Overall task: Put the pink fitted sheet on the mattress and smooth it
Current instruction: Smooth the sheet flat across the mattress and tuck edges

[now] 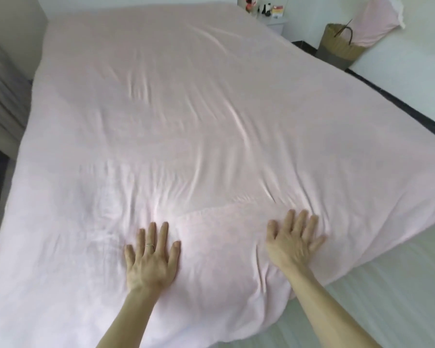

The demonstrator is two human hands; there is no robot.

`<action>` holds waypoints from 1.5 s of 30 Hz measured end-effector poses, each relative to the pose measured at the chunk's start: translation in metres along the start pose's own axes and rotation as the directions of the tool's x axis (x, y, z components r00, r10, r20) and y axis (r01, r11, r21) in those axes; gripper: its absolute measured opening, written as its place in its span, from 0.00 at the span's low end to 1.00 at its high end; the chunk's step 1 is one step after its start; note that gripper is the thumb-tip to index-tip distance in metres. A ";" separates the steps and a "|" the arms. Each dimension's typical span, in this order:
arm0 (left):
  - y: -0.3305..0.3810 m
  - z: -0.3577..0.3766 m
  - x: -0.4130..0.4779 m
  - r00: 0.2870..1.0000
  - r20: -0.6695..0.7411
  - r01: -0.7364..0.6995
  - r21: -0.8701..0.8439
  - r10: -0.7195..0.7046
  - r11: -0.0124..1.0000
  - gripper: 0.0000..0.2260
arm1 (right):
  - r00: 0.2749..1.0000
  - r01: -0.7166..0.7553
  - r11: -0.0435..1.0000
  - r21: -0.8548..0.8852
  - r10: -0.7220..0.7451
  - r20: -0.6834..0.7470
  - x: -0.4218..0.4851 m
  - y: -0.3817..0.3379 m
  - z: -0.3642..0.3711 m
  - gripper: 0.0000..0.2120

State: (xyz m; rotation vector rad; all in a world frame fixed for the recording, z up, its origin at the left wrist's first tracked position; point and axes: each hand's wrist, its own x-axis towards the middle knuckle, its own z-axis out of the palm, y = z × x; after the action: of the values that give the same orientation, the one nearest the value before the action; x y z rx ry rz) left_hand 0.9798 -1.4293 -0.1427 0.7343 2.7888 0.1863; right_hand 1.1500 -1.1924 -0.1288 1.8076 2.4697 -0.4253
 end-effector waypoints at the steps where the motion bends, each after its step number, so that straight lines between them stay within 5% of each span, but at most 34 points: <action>1: 0.000 -0.003 0.001 1.000 0.014 0.009 -0.005 -0.009 1.000 0.34 | 0.994 0.106 0.994 0.027 -0.105 -0.036 -0.012 -0.017 -0.001 0.33; 4: 0.000 -0.006 0.004 0.999 0.034 0.032 -0.009 -0.031 0.999 0.30 | 0.815 0.574 0.817 0.050 -0.565 -0.130 -0.055 -0.064 0.009 0.34; 7: 0.003 -0.007 0.005 0.996 0.079 0.045 0.018 -0.047 0.999 0.29 | 0.634 0.773 0.633 -0.047 -0.773 0.010 -0.068 -0.053 0.029 0.35; 9: 0.001 -0.008 0.005 0.995 0.088 0.049 0.070 -0.055 0.996 0.29 | 0.718 0.696 0.710 -0.105 -0.688 0.105 -0.054 -0.014 0.029 0.39; 11: 0.003 -0.012 0.009 0.996 0.086 0.022 0.115 -0.032 0.993 0.30 | 0.879 0.468 0.875 -0.125 -0.446 0.170 -0.029 0.038 0.010 0.44; 13: 0.007 -0.017 0.012 0.998 0.050 0.018 0.097 -0.023 0.995 0.30 | 0.949 0.233 0.963 -0.135 -0.195 0.247 -0.007 0.092 -0.015 0.43; 16: 0.051 -0.016 0.014 0.994 -0.069 0.087 -0.049 -0.090 0.995 0.25 | 0.959 -0.135 0.990 0.034 0.122 0.256 0.023 0.150 -0.062 0.41; 18: 0.088 -0.010 0.011 0.984 -0.156 0.064 -0.127 -0.084 0.990 0.21 | 0.930 -0.337 0.921 0.197 0.293 0.224 0.049 0.167 -0.079 0.38; 21: 0.154 0.000 0.003 0.988 -0.140 -0.084 -0.143 0.064 0.986 0.26 | 0.882 -0.465 0.814 0.349 0.390 0.265 0.098 0.186 -0.080 0.36; 26: 0.252 0.014 -0.008 0.967 -0.003 -0.253 -0.038 0.253 0.967 0.27 | 0.914 -0.404 0.775 0.486 0.321 0.247 0.142 0.214 -0.070 0.19; 30: 0.304 0.019 -0.014 0.979 0.101 -0.179 -0.003 0.178 0.984 0.26 | 0.878 -0.476 0.679 0.559 0.330 0.347 0.158 0.245 -0.082 0.26; 33: 0.332 0.022 -0.011 0.973 0.154 -0.181 0.040 0.173 0.983 0.27 | 0.918 -0.330 0.739 0.587 0.106 0.383 0.177 0.252 -0.080 0.15; 38: 0.359 0.027 -0.015 0.983 0.177 -0.078 0.107 0.058 0.991 0.26 | 0.990 -0.055 0.837 0.545 -0.028 0.142 0.187 0.287 -0.083 0.16; 41: 0.368 0.028 -0.019 0.982 0.177 -0.100 0.196 0.065 0.975 0.27 | 0.994 -0.099 0.795 0.598 0.053 0.093 0.187 0.327 -0.084 0.12; 45: 0.389 0.028 -0.024 0.983 0.181 -0.046 0.247 0.001 0.968 0.28 | 0.967 -0.212 0.668 0.714 0.036 0.253 0.183 0.323 -0.078 0.11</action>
State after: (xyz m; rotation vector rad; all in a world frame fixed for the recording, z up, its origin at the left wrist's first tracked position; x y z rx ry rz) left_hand 1.1889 -1.1031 -0.0929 0.7979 2.6582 -0.2229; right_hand 1.4056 -0.9130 -0.1523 1.9697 2.1256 -1.7241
